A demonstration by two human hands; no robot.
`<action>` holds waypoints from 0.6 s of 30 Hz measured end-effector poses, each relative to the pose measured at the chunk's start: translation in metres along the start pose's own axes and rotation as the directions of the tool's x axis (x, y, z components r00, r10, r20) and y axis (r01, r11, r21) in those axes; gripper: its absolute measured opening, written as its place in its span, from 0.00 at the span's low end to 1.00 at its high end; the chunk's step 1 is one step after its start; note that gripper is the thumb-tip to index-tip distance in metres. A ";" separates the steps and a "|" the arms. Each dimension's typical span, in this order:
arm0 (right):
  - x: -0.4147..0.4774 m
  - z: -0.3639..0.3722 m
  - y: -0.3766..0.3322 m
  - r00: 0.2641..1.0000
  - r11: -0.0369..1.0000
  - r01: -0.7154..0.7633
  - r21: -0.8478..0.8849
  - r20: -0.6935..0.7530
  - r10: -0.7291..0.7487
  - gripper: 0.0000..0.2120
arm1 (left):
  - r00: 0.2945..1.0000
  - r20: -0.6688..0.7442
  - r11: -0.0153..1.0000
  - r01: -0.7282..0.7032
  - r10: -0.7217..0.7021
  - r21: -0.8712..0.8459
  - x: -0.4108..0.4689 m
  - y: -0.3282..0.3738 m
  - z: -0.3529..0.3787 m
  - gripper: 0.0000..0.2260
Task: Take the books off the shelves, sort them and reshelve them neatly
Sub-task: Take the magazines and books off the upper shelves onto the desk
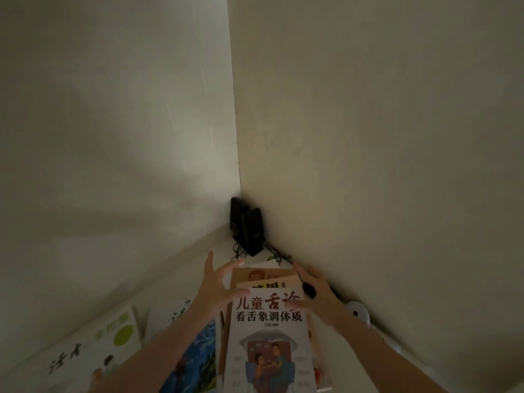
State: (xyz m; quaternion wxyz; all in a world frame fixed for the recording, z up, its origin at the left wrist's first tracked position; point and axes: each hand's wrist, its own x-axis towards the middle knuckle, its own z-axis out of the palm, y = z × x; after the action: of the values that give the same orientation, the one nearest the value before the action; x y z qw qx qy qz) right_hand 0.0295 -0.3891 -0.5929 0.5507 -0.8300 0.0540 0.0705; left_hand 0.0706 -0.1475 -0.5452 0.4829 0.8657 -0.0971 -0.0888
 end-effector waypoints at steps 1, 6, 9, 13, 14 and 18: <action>-0.003 -0.002 -0.004 1.000 1.000 0.006 0.004 0.000 -0.006 0.43 | 1.000 0.003 1.000 -0.001 0.001 -0.026 -0.002 0.004 -0.002 0.32; -0.016 -0.010 -0.036 0.999 0.999 0.051 0.015 0.004 -0.051 0.44 | 1.000 0.020 0.999 -0.002 0.003 -0.049 -0.014 0.028 -0.021 0.34; -0.022 -0.016 -0.067 0.991 0.991 0.125 0.048 0.037 -0.127 0.42 | 1.000 0.007 0.997 -0.029 0.030 -0.068 -0.022 0.042 -0.040 0.33; -0.034 -0.021 -0.117 0.983 0.983 0.170 0.074 0.060 -0.175 0.42 | 0.998 -0.025 0.996 -0.052 0.050 -0.073 -0.036 0.064 -0.072 0.33; -0.038 -0.022 -0.132 0.974 0.975 0.216 0.043 0.058 -0.219 0.41 | 0.997 -0.041 0.996 -0.064 0.061 -0.066 -0.039 0.072 -0.081 0.34; -0.053 -0.023 -0.195 0.943 0.945 0.328 0.009 0.051 -0.328 0.43 | 0.986 -0.107 0.984 -0.143 0.132 -0.107 -0.060 0.114 -0.122 0.33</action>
State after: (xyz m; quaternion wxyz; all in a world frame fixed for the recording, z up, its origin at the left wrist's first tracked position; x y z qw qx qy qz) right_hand 0.0110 -0.3337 -0.3982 0.5559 -0.8253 -0.0991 -0.0007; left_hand 0.0331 -0.0910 -0.3808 0.5408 0.8313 -0.1273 -0.0174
